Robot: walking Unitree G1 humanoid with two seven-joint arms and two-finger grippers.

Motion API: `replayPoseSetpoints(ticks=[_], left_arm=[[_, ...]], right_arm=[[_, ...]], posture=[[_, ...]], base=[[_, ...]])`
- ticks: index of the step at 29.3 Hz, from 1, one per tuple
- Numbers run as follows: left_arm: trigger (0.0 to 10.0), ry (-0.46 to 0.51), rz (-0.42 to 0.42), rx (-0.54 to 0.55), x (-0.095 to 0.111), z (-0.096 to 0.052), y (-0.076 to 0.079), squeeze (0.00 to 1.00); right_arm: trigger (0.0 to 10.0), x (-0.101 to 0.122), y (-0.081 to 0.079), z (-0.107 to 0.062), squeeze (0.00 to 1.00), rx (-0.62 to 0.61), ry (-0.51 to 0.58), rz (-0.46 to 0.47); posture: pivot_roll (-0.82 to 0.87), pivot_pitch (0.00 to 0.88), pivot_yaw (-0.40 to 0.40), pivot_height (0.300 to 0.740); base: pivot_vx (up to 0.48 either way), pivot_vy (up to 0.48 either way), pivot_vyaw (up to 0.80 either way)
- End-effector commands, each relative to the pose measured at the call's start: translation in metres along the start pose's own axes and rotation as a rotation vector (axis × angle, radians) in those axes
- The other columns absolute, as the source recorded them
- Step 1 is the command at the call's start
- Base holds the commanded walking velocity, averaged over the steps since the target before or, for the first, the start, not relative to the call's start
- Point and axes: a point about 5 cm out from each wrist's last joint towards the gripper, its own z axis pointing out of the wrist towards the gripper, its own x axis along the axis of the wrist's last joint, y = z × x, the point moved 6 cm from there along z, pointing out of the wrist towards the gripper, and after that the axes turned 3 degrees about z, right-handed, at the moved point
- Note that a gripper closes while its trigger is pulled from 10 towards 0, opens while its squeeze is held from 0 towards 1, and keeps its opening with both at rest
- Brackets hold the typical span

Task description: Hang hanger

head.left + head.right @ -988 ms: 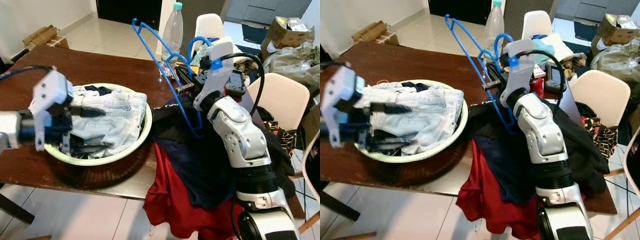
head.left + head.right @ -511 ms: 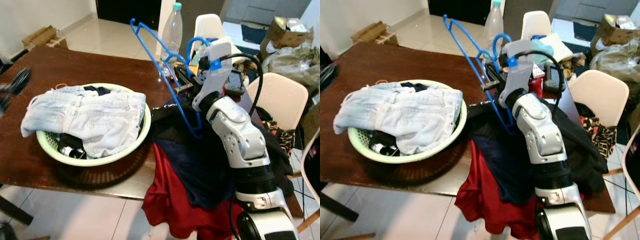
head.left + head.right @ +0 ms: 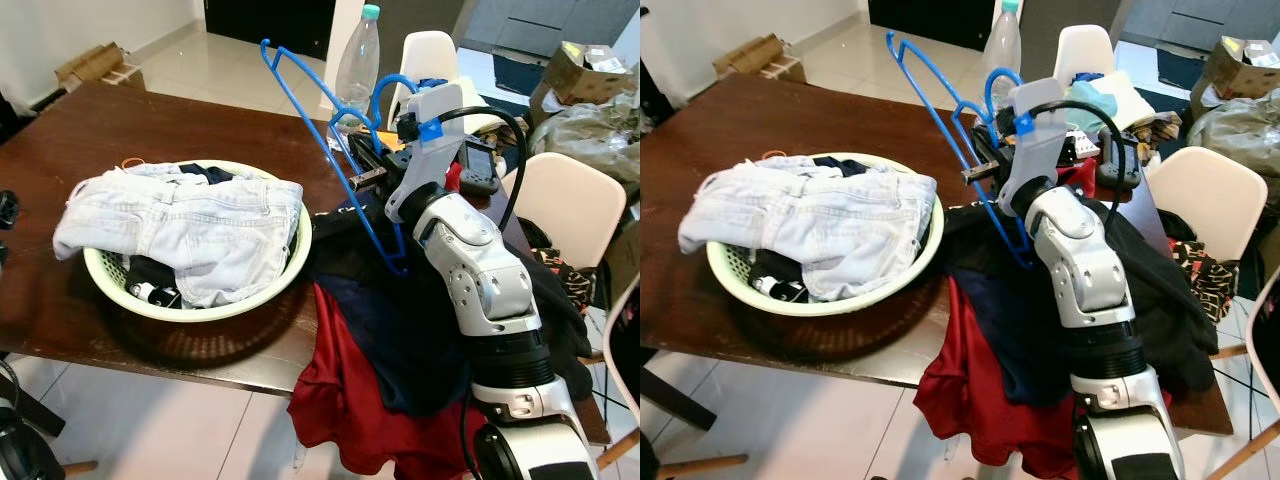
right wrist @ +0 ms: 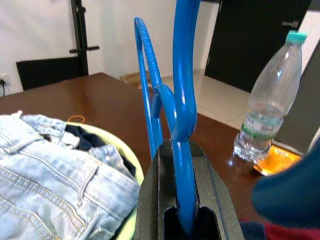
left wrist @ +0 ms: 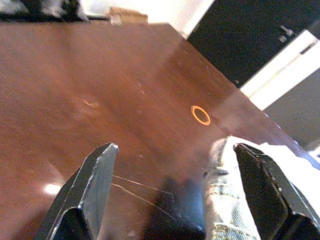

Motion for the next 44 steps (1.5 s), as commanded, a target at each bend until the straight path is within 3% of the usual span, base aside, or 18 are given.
replayPoseSetpoints(ticks=[1,8,10,13,14,17,20,22,24,27,35,36,37,38,39,40,44], left_arm=[[10.0,0.02,0.002,-0.012,0.005,0.002,0.0,0.0],[10.0,0.038,-0.009,-0.042,0.01,0.011,0.003,0.0],[10.0,0.047,-0.02,-0.113,0.015,0.016,0.02,0.0],[10.0,0.049,-0.022,-0.135,0.016,0.017,0.025,0.0],[10.0,0.032,-0.012,-0.176,0.013,0.018,0.035,0.0],[10.0,0.032,-0.012,-0.176,0.013,0.018,0.035,0.0],[10.0,-0.038,-0.007,-0.398,-0.002,0.016,0.081,0.0],[10.0,-0.038,-0.007,-0.398,-0.002,0.016,0.081,0.0],[10.0,-0.052,0.01,-0.482,-0.007,0.012,0.1,0.0],[10.0,-0.075,0.018,-0.532,-0.012,0.009,0.111,0.0],[10.0,-0.103,0.014,-0.591,-0.013,0.004,0.124,0.0],[4.7,-0.117,0.019,-0.605,-0.015,0.003,0.128,0.0],[4.7,-0.117,0.019,-0.605,-0.015,0.003,0.128,0.0],[0.9,-0.129,0.022,-0.615,-0.017,0.002,0.13,0.0],[0.9,-0.129,0.022,-0.615,-0.017,0.002,0.13,0.0],[0.0,-0.138,0.021,-0.628,-0.017,0.0,0.133,0.0],[0.0,-0.144,0.019,-0.639,-0.018,-0.001,0.135,0.0]], right_arm=[[10.0,-0.004,0.004,-0.006,0.0,-0.008,-0.02,-0.002],[10.0,-0.004,0.006,-0.017,0.0,0.0,-0.052,-0.019],[10.0,-0.002,0.007,-0.017,0.0,0.004,-0.063,-0.031],[10.0,-0.001,0.006,-0.018,0.0,0.005,-0.067,-0.034],[10.0,-0.002,0.006,-0.018,0.0,0.008,-0.072,-0.039],[10.0,-0.002,0.006,-0.018,0.0,0.008,-0.072,-0.039],[10.0,-0.001,0.005,-0.017,0.0,0.005,-0.074,-0.043],[10.0,-0.001,0.005,-0.017,0.0,0.005,-0.074,-0.043],[10.0,0.0,0.005,-0.017,0.0,0.002,-0.072,-0.043],[10.0,0.002,0.004,-0.017,0.0,0.001,-0.07,-0.04],[10.0,0.002,0.005,-0.017,0.0,-0.004,-0.067,-0.038],[10.0,0.003,0.005,-0.017,0.0,-0.006,-0.066,-0.037],[10.0,0.003,0.005,-0.017,0.0,-0.006,-0.066,-0.037],[10.0,0.003,0.005,-0.017,0.0,-0.008,-0.066,-0.036],[10.0,0.003,0.005,-0.017,0.0,-0.008,-0.066,-0.036],[10.0,0.003,0.006,-0.017,0.0,-0.01,-0.064,-0.036],[10.0,0.003,0.006,-0.017,0.0,-0.011,-0.063,-0.036]], posture=[[0.12,0.239,-0.137,0.74],[0.05,0.275,-0.174,0.74],[0.03,0.291,-0.187,0.74],[0.03,0.291,-0.187,0.74],[0.03,0.293,-0.188,0.74],[0.03,0.293,-0.188,0.74],[0.02,0.293,-0.178,0.74],[0.02,0.293,-0.178,0.74],[0.03,0.293,-0.174,0.74],[0.03,0.292,-0.169,0.74],[0.04,0.291,-0.159,0.74],[0.04,0.291,-0.156,0.74],[0.04,0.291,-0.156,0.74],[0.04,0.291,-0.154,0.74],[0.04,0.291,-0.154,0.74],[0.04,0.289,-0.153,0.74],[0.05,0.287,-0.151,0.74]], base=[[0.0,0.0,0.0],[0.0,0.0,0.0],[0.0,0.0,0.0],[0.0,0.0,0.0],[0.0,0.0,0.0],[0.0,0.0,0.0],[0.0,0.0,0.0],[0.0,0.0,0.0],[0.0,0.0,0.0],[0.0,0.0,0.0],[0.0,0.0,0.0],[0.0,0.0,0.0],[0.0,0.0,0.0],[0.0,0.0,0.0],[0.0,0.0,0.0],[0.0,0.0,0.0],[0.0,0.0,0.0]])
